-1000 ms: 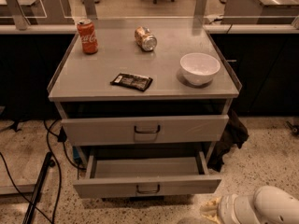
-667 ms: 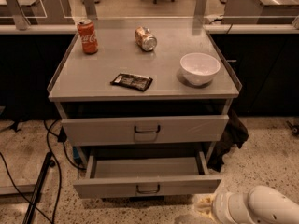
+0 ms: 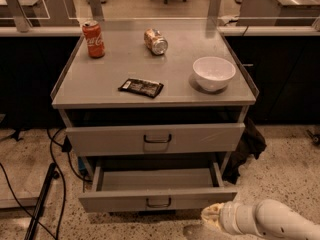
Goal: Close middle drawer
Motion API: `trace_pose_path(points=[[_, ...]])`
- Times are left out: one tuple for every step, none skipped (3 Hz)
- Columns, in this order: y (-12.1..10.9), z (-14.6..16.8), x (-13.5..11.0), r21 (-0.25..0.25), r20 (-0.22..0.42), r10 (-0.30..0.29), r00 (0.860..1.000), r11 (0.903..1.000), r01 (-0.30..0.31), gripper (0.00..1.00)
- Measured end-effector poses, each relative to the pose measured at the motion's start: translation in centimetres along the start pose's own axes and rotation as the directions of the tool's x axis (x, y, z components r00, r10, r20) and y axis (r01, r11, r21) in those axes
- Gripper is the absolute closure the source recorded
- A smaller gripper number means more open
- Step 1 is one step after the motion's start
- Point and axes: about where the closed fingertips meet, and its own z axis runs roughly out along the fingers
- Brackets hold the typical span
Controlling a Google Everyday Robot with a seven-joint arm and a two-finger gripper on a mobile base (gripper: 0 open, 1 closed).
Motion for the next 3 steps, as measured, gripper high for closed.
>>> trace_pose_path(points=[[-1.1, 2.2, 0.6, 0.028, 0.022, -0.015, 1.0, 0.9995, 0.015, 1.0], [-2.0, 4.0, 1.0, 0.048, 0.042, -0.035, 0.999, 0.9983, 0.033, 1.0], [-2.8, 5.5, 1.0, 0.065, 0.062, -0.056, 0.996, 0.9965, 0.052, 1.0]])
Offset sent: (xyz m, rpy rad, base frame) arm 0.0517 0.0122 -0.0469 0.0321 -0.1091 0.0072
